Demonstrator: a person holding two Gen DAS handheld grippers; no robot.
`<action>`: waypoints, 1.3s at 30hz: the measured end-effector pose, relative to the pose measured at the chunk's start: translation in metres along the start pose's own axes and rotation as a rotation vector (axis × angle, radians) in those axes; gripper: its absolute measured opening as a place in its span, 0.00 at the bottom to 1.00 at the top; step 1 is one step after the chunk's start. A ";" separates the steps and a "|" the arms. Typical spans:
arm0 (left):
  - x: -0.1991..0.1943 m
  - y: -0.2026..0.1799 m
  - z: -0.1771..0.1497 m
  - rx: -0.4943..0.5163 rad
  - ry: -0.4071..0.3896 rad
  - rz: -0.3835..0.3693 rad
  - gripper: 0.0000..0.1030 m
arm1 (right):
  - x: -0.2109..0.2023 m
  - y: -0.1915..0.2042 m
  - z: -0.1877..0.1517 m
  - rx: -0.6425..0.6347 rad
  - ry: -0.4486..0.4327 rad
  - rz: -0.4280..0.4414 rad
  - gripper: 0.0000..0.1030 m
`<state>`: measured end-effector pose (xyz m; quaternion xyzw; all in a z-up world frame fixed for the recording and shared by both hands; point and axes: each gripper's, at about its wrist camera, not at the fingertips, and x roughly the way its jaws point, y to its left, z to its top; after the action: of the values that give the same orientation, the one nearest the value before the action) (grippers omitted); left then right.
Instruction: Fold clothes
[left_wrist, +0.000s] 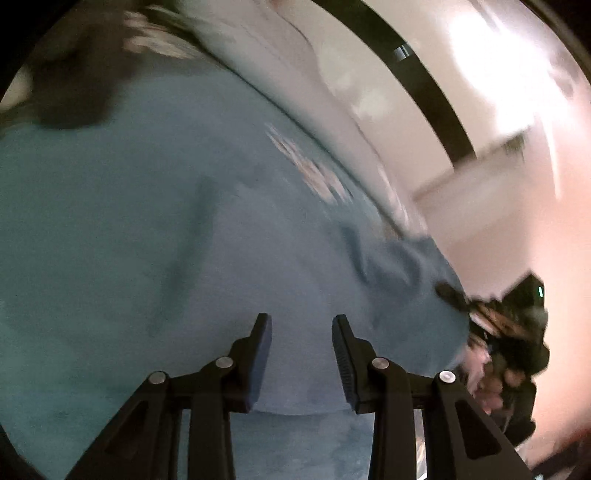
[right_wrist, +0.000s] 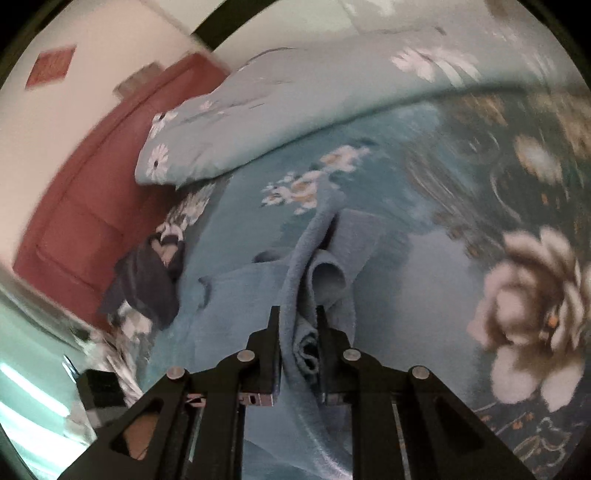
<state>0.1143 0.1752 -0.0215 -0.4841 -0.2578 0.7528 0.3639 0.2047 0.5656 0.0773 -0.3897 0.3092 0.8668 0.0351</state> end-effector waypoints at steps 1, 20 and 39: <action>-0.010 0.011 0.004 -0.028 -0.027 0.000 0.36 | 0.000 0.013 0.002 -0.036 0.002 -0.012 0.15; -0.048 0.067 0.013 -0.159 -0.084 -0.024 0.39 | 0.131 0.167 -0.061 -0.318 0.278 0.014 0.32; 0.012 -0.017 0.004 0.111 0.085 -0.038 0.56 | 0.128 0.147 -0.011 -0.332 0.224 0.066 0.40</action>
<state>0.1124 0.1950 -0.0141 -0.4898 -0.2092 0.7377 0.4149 0.0788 0.4178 0.0575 -0.4738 0.1766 0.8577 -0.0927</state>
